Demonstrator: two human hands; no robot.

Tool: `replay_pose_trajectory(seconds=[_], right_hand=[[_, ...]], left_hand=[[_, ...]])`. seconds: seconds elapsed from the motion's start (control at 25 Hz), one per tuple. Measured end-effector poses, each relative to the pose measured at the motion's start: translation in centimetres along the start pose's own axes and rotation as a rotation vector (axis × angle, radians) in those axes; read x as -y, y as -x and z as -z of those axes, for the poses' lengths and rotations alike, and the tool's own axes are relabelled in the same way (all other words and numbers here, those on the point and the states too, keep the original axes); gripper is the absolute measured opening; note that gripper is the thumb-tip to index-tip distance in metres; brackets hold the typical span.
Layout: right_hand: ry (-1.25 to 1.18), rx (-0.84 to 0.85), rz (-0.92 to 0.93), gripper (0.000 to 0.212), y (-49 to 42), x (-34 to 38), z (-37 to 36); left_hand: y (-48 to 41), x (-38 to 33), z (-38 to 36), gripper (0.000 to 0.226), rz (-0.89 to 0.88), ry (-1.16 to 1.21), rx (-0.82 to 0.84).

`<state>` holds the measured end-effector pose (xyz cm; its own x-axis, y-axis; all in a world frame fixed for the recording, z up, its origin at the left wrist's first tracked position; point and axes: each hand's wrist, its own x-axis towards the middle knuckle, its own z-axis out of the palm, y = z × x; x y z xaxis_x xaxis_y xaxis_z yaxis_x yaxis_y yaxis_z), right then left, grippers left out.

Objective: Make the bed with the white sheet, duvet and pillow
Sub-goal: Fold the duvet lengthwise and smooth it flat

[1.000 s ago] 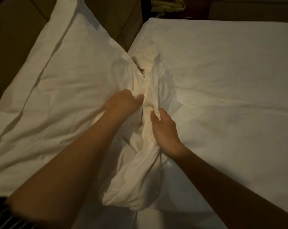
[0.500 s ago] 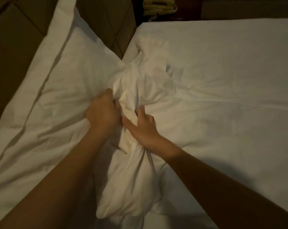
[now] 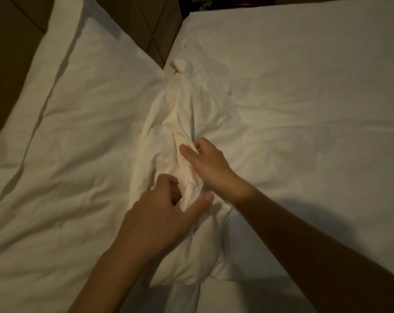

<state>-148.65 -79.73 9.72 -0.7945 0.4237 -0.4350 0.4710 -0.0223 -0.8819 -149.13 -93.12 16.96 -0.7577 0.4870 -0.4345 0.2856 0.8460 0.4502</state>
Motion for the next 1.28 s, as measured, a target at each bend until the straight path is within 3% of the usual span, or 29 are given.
replay_pose_trajectory(seconds=[0.12,0.2,0.28,0.36,0.52,0.68,0.84,0.92,1.0,1.08,1.16,1.2,1.28], right_hand=[[0.084,-0.038,0.069,0.034,-0.1,0.8,0.1],[0.127,-0.093,0.133,0.04,-0.7,1.4,-0.1],[0.156,-0.131,0.198,0.042,-1.0,2.5,-0.7],[0.126,-0.017,0.182,0.041,-1.7,3.0,-1.5],[-0.072,0.199,0.057,0.038,-3.1,2.0,-1.7],[0.14,0.004,0.15,0.038,-4.1,2.6,-1.6],[0.286,-0.138,0.161,0.041,-5.3,4.6,-1.4],[0.239,-0.196,0.285,0.042,-5.5,4.9,-1.5],[0.271,-0.139,0.366,0.044,-6.0,4.7,-2.3],[0.317,-0.046,0.326,0.043,-6.4,4.2,-3.1],[0.291,0.015,0.33,0.038,-6.4,3.6,-2.9],[0.281,-0.005,0.377,0.033,-5.8,3.0,-2.4],[0.355,-0.167,0.474,0.022,-4.5,0.2,-0.6]], left_hand=[[2.9,2.6,-0.5,0.048,-0.073,-0.206,0.062],[4.2,4.5,-0.2,0.045,-0.049,-0.061,-0.055],[4.8,5.8,0.8,0.044,0.038,0.132,-0.274],[4.9,6.7,0.8,0.044,0.101,0.16,-0.368],[4.5,7.7,-0.3,0.032,0.189,0.046,-0.333],[3.7,5.3,0.3,0.021,0.153,0.005,-0.38],[2.6,3.5,-0.2,0.038,0.06,-0.047,-0.375],[2.8,4.9,-0.1,0.047,0.077,0.079,-0.502],[3.0,6.1,-0.3,0.047,0.148,0.059,-0.542],[2.8,6.4,-0.9,0.048,0.21,-0.02,-0.475],[2.5,6.0,-1.4,0.024,0.246,-0.04,-0.485],[2.6,5.6,-1.2,0.01,0.238,-0.051,-0.516],[2.7,4.1,-0.5,0.032,0.01,-0.068,-0.687]])
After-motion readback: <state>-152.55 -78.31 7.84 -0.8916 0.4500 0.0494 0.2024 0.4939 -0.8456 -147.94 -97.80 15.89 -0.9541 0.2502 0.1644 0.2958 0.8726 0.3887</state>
